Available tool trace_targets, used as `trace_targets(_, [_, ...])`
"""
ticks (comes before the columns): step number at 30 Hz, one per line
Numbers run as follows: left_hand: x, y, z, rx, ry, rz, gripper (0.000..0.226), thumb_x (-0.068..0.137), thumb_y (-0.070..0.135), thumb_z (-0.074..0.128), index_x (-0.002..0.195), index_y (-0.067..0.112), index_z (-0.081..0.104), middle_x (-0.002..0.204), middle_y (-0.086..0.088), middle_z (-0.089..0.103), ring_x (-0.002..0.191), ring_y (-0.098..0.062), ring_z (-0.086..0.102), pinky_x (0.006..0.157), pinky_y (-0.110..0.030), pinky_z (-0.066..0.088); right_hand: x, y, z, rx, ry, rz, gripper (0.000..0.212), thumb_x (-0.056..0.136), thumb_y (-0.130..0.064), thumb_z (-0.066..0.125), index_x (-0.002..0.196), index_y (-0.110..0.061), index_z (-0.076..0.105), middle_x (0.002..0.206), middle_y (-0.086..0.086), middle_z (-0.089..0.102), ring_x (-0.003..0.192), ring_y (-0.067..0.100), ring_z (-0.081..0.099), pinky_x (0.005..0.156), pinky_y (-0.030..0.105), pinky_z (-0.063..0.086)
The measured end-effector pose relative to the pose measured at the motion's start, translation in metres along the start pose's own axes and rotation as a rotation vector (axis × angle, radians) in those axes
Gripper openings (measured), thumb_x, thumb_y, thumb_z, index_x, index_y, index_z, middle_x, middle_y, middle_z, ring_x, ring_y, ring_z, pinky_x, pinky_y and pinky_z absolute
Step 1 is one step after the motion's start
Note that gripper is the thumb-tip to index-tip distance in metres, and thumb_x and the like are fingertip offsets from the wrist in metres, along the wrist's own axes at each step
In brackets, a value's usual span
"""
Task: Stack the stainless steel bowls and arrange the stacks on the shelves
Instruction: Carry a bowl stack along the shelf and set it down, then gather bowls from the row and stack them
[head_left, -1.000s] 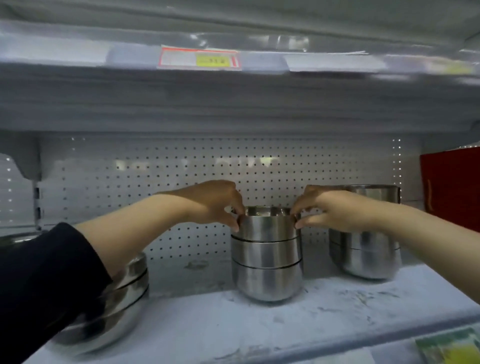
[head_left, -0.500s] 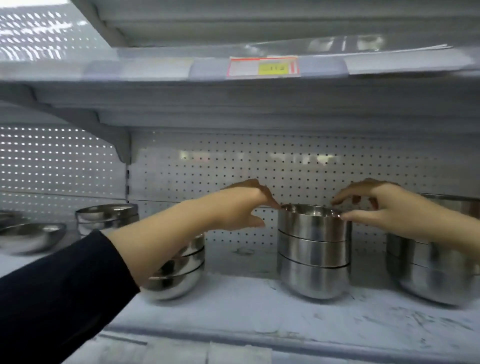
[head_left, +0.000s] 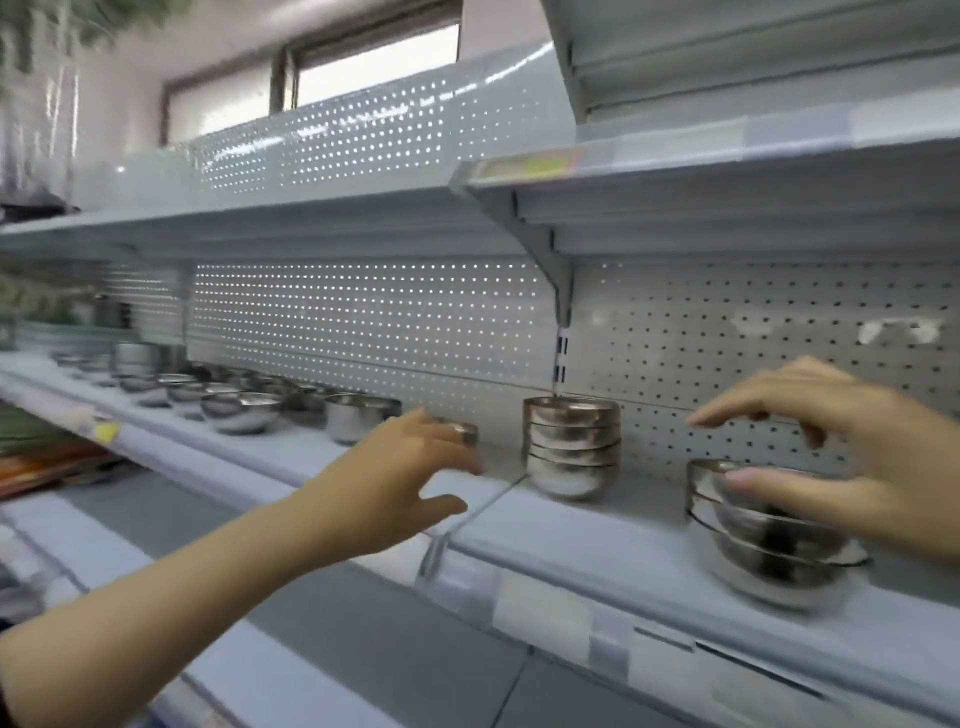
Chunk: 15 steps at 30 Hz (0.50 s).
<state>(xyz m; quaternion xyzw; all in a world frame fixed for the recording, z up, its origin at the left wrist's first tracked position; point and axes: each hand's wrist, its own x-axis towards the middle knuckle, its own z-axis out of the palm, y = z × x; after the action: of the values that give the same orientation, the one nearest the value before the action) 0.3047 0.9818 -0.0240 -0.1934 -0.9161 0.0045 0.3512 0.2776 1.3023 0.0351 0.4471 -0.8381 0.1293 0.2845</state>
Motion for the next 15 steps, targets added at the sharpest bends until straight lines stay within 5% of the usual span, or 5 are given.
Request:
trace_targets(3, [-0.041, -0.073, -0.002, -0.045, 0.009, -0.068, 0.031, 0.081, 0.033, 0.069, 0.111, 0.027, 0.066, 0.099, 0.016, 0.059, 0.098, -0.011, 0.049, 0.088, -0.021, 0.036, 0.043, -0.039, 0.053, 0.014, 0.006, -0.026, 0.052, 0.069, -0.085, 0.037, 0.113, -0.061, 0.049, 0.109, -0.036, 0.052, 0.108, -0.009, 0.046, 0.079, 0.014, 0.04])
trace_targets(10, [-0.079, -0.209, -0.002, -0.156, 0.03, -0.196, 0.028, 0.079, 0.034, 0.071, 0.107, 0.03, 0.066, 0.092, 0.028, 0.052, 0.091, -0.002, 0.046, 0.088, -0.016, 0.034, 0.145, -0.091, 0.15, 0.022, -0.031, 0.027, 0.026, 0.075, -0.061, 0.056, 0.1, -0.057, 0.05, 0.104, -0.043, 0.04, 0.11, -0.019, 0.035, 0.09, 0.001, 0.028])
trace_targets(15, [-0.081, -0.269, 0.028, -0.254, 0.056, -0.206, 0.027, 0.079, 0.035, 0.07, 0.105, 0.035, 0.064, 0.088, 0.037, 0.043, 0.088, 0.013, 0.039, 0.081, -0.004, 0.029, 0.191, -0.106, 0.203, -0.025, -0.117, 0.055, 0.028, 0.084, -0.049, 0.06, 0.111, -0.047, 0.051, 0.1, -0.037, 0.042, 0.11, -0.021, 0.028, 0.089, -0.001, 0.023])
